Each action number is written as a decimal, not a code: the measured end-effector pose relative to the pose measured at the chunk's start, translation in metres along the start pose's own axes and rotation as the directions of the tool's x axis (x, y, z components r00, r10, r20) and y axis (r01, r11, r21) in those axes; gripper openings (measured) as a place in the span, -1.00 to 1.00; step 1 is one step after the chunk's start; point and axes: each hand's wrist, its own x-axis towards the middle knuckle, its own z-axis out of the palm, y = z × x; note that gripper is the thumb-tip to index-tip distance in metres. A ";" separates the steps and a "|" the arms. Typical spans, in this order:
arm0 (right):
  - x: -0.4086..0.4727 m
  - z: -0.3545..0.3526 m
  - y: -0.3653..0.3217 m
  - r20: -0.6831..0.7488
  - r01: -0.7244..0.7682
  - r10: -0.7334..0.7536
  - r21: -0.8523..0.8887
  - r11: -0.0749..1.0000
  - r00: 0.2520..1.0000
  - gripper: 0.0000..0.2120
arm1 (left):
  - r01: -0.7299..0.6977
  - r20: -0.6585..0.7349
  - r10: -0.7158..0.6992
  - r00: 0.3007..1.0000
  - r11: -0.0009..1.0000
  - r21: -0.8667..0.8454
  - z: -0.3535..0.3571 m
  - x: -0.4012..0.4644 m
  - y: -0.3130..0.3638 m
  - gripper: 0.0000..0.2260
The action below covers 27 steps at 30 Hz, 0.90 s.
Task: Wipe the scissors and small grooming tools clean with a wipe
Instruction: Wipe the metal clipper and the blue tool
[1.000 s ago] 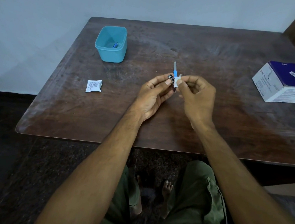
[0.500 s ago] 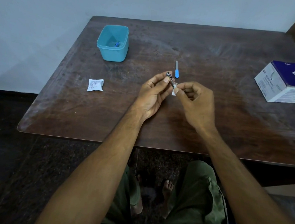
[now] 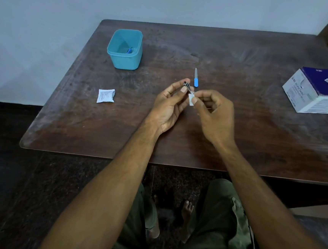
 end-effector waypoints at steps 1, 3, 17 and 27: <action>0.000 0.000 0.001 -0.014 -0.001 0.001 -0.009 1.000 1.000 -0.91 | -0.001 -0.003 0.001 1.000 1.000 -0.002 0.000 0.000 0.000 -0.83; 0.001 0.001 0.000 -0.055 0.006 -0.008 -0.025 1.000 0.998 -0.92 | -0.001 -0.009 0.001 1.000 1.000 -0.001 0.001 0.000 0.000 -0.84; 0.022 -0.002 -0.004 -0.241 0.002 0.030 0.132 0.991 0.970 -0.91 | 0.009 0.084 -0.025 0.996 0.982 0.189 0.001 -0.004 -0.001 -0.90; 0.021 0.003 -0.002 -0.206 -0.094 0.123 0.147 0.985 0.971 -0.89 | -0.032 0.076 0.016 0.997 0.979 0.201 0.002 -0.005 -0.003 -0.90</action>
